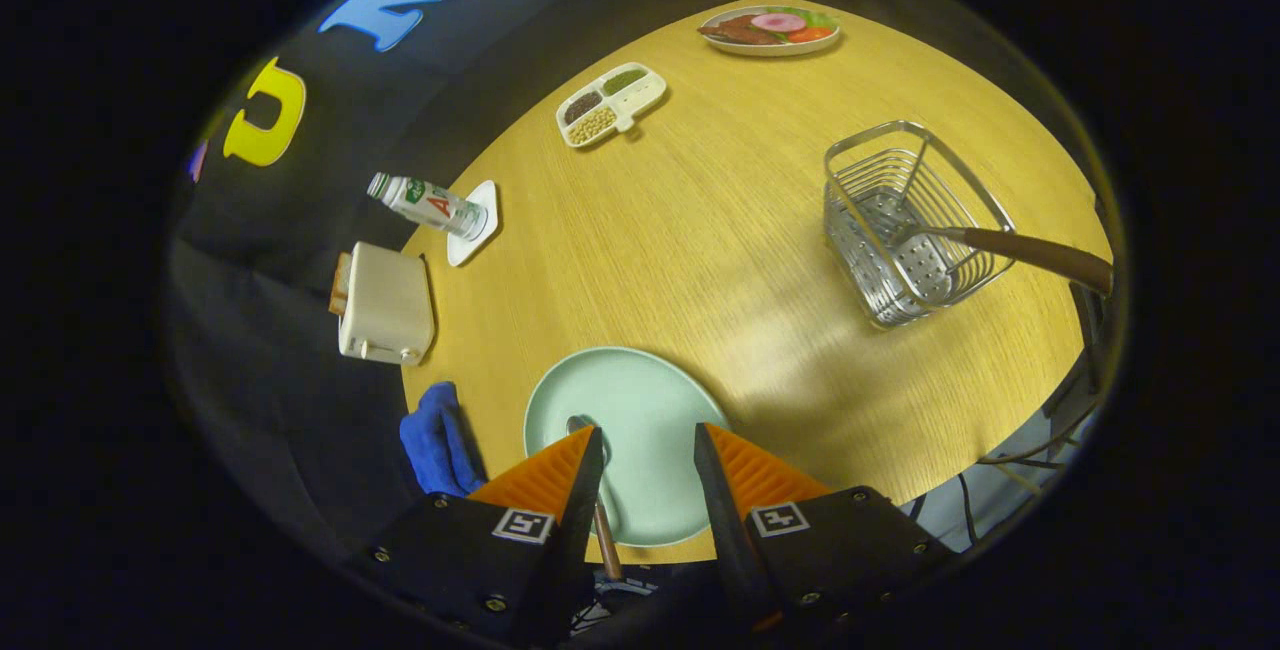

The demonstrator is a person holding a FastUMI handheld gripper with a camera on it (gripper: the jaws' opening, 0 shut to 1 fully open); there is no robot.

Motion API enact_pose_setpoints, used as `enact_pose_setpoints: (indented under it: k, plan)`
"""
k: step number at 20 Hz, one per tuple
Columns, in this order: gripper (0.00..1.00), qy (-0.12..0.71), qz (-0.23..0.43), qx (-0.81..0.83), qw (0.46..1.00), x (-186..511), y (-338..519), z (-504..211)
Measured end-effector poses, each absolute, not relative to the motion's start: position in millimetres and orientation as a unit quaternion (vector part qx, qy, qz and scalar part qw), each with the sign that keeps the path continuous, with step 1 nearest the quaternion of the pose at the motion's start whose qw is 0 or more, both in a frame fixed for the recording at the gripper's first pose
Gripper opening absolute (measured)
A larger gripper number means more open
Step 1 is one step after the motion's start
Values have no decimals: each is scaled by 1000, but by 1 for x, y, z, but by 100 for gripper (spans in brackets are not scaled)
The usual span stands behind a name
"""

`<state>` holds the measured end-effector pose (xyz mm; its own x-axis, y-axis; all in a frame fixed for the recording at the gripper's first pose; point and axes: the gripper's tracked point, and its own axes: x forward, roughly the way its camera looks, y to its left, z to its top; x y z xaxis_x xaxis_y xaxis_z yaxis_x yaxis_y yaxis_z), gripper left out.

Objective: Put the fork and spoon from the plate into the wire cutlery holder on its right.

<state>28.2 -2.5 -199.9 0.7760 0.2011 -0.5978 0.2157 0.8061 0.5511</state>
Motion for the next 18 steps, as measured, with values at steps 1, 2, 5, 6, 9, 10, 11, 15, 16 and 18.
enact_pose_setpoints:
  k: [1,2,5,6,9,10,11,15,16,18]
  plan:
    - [57,341,2,306,889,29,4,-202]
    - [57,348,7,301,888,29,11,-205]
    - [57,366,23,286,885,31,30,-214]
    - [57,372,28,281,884,30,36,-217]
    - [57,392,42,265,880,28,56,-229]
    - [57,397,47,260,879,28,62,-232]
    - [57,405,51,254,877,27,69,-236]
    - [57,432,65,239,867,23,88,-252]
    - [57,440,69,236,864,22,93,-256]
    - [57,454,74,232,857,22,102,-263]
